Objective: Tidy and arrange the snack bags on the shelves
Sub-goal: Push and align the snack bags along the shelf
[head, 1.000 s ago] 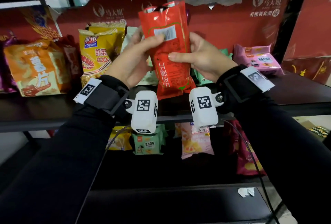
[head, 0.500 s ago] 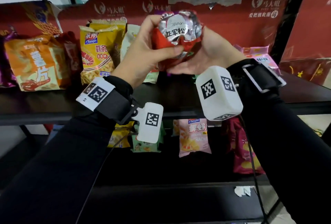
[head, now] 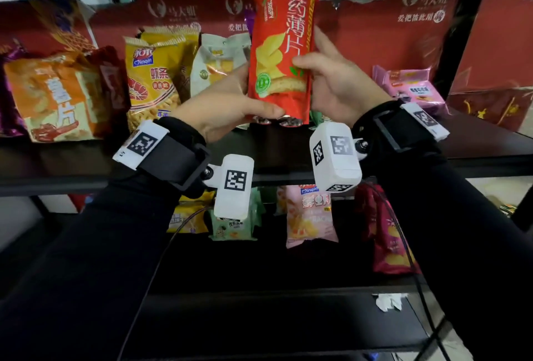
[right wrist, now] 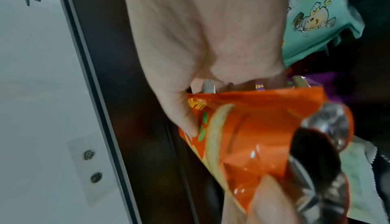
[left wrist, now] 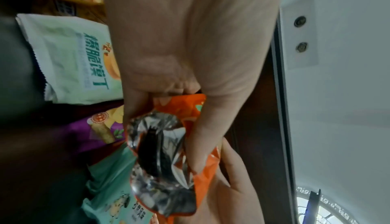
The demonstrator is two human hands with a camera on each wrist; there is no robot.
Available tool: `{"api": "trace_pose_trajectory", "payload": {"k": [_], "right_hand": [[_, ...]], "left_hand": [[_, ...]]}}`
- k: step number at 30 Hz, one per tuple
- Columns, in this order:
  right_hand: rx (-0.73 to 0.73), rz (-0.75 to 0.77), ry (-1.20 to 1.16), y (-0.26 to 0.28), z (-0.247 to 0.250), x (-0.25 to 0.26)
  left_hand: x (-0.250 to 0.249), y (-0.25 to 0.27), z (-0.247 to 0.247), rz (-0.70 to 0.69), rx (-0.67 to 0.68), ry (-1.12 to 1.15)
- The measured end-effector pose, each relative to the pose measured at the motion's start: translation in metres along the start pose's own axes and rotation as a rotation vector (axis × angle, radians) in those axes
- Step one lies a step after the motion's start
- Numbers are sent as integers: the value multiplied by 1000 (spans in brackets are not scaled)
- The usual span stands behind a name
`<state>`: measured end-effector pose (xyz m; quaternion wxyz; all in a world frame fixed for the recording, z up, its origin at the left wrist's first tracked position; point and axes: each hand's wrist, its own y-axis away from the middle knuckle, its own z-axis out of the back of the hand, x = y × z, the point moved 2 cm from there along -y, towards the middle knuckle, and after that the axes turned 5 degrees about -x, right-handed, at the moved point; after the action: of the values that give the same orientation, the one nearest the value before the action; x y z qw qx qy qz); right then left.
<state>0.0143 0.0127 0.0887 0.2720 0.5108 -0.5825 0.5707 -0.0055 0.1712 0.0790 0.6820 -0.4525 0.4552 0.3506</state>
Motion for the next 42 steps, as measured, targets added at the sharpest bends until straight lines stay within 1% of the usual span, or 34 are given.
{"api": "trace_pose_trajectory", "payload": {"k": [2,4,6,8,10,11,13,15,16,18,20,21,22,23,25,26,27,29,31,33,34,35,37,39,41,42], "right_hand": [[-56,7,-33,-2,-2,-4],[-90,25,-47,-2,-5,-7],[-60,37,-21,-2,-8,-8],[-15,7,9,-2,-13,-8],[-29,-35,28,-5,-15,-10],[-66,-43,44,-7,-13,-12],[-130,-36,72,-12,-10,-16],[-142,-53,86,-14,-10,-19],[-127,-71,90,-15,-10,-20],[-116,-110,118,-13,-13,-19],[-190,-147,244,-11,-16,-16],[-227,-157,307,-11,-18,-15],[-246,-157,346,-11,-21,-15],[-248,-143,368,-11,-25,-17],[-269,-87,376,-10,-30,-22],[-278,-59,348,-9,-29,-24],[-261,-35,292,-9,-28,-23],[-197,-20,150,-8,-24,-20],[-190,-79,35,-10,-20,-19],[-199,-136,3,-13,-20,-20],[-204,-150,16,-15,-21,-21],[-204,-158,46,-16,-23,-22],[-188,-170,134,-16,-25,-22],[-175,-164,175,-14,-28,-24],[-215,-125,158,-16,-29,-28],[-247,-109,140,-17,-28,-29]], "left_hand": [[5,-1,-1,14,7,8],[8,-4,-2,15,-31,35],[13,-7,-1,14,-88,34],[19,-9,0,39,-135,3],[26,-12,0,66,-158,-45],[30,-13,0,76,-153,-56],[32,-15,-1,85,-82,-42],[31,-16,0,94,-11,17],[31,-17,2,104,-22,53],[30,-20,7,125,-141,63],[31,-22,10,124,-280,9],[31,-23,10,96,-320,-12],[30,-23,9,66,-317,-30],[29,-24,6,50,-268,-39],[27,-23,0,32,-91,-35],[25,-21,0,23,-30,-8],[23,-20,3,18,-7,34],[22,-19,9,21,-38,111],[24,-20,13,60,-67,148],[28,-20,12,91,-42,141],[29,-20,11,99,-52,131],[30,-20,12,100,-93,121],[33,-23,15,79,-222,102],[35,-27,16,60,-299,79],[35,-28,15,58,-314,23],[35,-28,14,69,-299,-2]]}}
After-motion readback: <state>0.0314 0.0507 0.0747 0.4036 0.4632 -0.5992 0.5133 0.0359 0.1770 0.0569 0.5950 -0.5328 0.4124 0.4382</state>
